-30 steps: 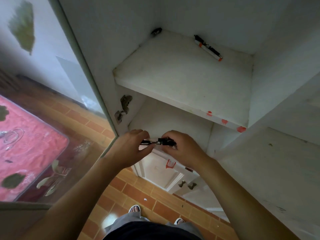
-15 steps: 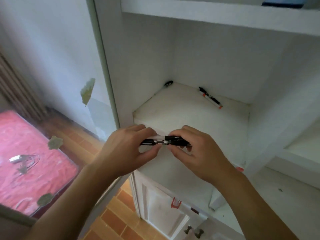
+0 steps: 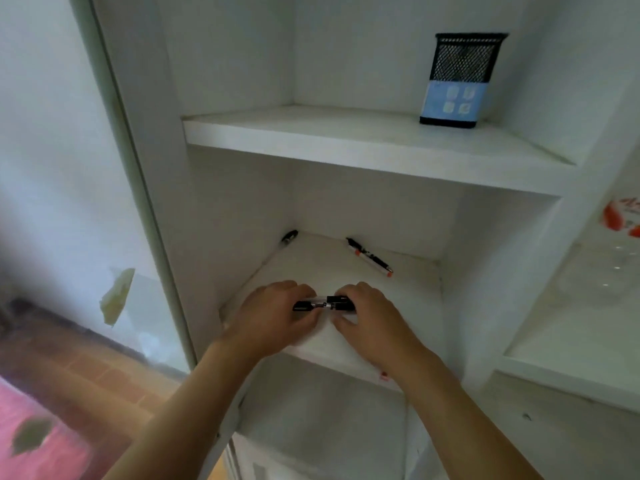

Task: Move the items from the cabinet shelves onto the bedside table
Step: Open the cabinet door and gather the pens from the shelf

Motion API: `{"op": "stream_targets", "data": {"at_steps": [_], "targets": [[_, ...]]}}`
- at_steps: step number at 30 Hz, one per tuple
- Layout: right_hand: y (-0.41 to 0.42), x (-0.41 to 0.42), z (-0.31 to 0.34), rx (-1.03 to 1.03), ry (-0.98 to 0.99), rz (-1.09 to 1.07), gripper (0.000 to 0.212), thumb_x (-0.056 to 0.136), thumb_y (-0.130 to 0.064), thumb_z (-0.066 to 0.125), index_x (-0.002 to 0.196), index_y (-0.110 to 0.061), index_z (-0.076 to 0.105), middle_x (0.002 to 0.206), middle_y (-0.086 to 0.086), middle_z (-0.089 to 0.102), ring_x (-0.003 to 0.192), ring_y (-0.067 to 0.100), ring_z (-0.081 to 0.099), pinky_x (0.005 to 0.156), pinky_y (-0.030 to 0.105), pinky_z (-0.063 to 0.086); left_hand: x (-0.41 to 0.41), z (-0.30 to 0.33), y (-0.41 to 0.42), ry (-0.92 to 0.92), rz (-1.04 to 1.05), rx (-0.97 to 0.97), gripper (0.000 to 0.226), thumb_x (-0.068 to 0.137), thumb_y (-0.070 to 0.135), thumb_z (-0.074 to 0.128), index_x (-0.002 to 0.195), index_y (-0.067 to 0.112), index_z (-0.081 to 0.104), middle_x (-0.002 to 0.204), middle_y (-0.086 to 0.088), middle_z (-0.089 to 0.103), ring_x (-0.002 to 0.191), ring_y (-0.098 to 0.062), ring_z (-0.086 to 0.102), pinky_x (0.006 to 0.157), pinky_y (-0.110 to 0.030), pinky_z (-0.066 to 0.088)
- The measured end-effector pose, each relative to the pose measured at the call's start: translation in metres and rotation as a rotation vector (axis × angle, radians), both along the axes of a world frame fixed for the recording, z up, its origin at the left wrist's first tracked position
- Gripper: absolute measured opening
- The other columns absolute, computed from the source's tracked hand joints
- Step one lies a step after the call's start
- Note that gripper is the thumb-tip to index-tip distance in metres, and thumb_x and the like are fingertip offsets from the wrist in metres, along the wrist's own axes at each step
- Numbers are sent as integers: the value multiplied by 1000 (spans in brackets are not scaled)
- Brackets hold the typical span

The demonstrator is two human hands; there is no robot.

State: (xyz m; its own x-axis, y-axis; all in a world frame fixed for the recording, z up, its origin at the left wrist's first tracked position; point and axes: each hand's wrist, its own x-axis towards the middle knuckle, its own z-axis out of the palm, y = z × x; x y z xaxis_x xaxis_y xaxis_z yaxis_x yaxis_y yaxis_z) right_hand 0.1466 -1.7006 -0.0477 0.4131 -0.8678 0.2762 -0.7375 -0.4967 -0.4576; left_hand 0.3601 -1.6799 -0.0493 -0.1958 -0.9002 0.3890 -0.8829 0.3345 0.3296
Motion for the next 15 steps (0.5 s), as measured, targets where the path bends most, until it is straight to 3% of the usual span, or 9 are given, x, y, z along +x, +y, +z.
{"op": "stream_targets", "data": {"at_steps": [6,10,12,15], "targets": [[-10,-1,2,-5,118,-81,34,102,-41,59,133,-27,58,125,-4,54,117,20,49,99,40,42,18,-16,-22,90,-36,16,30,90,59,58,114,45,71,80,15,62,78,-7,59,71,-41,53],[-18,-4,10,66,41,-101,43,101,-45,61,140,-27,55,135,-5,53,125,17,49,105,41,43,26,-18,-23,167,-47,5,32,89,60,58,115,48,72,79,14,61,78,-5,59,72,-37,54],[-29,-2,17,33,-21,-167,39,104,-44,57,137,-24,58,137,-1,54,126,19,51,105,43,45,25,-19,-22,158,-37,-17,33,87,62,59,114,48,72,79,14,60,78,-5,59,72,-37,53],[-58,6,24,-36,38,-290,40,106,-41,52,138,-18,58,134,6,54,122,27,52,98,43,46,25,-20,-22,162,-19,-41,34,86,63,61,113,47,73,79,15,61,80,-8,59,74,-38,53]]}}
